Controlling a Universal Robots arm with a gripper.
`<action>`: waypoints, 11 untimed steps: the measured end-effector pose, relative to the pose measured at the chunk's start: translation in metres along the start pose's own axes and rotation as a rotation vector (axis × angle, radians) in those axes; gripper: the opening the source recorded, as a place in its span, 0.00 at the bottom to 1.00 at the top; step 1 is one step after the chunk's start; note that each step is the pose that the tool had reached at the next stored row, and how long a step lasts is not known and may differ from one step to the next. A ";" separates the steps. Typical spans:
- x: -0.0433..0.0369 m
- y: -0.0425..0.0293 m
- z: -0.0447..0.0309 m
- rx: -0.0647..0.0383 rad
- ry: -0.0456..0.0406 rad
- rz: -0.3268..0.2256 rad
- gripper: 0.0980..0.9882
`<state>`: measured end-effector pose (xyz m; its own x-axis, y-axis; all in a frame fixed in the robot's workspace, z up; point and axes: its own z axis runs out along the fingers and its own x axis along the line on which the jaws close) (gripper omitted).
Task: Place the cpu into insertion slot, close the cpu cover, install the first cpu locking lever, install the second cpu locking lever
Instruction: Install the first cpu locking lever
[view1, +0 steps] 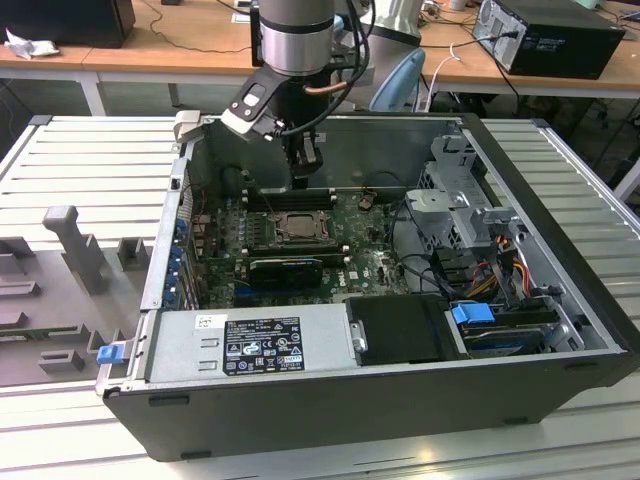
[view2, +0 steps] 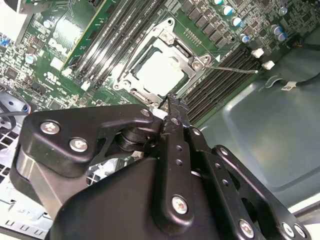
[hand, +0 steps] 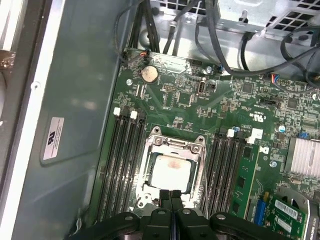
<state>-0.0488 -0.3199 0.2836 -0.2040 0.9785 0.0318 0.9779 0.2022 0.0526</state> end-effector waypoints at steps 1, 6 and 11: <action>0.0000 0.0000 0.0000 0.000 0.0005 -0.010 0.01; 0.0000 0.0000 0.0000 0.002 0.0027 -0.051 0.01; 0.0000 0.0000 0.0000 0.003 0.0055 -0.104 0.01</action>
<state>-0.0488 -0.3199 0.2836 -0.3044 0.9520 0.0318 0.9517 0.3025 0.0526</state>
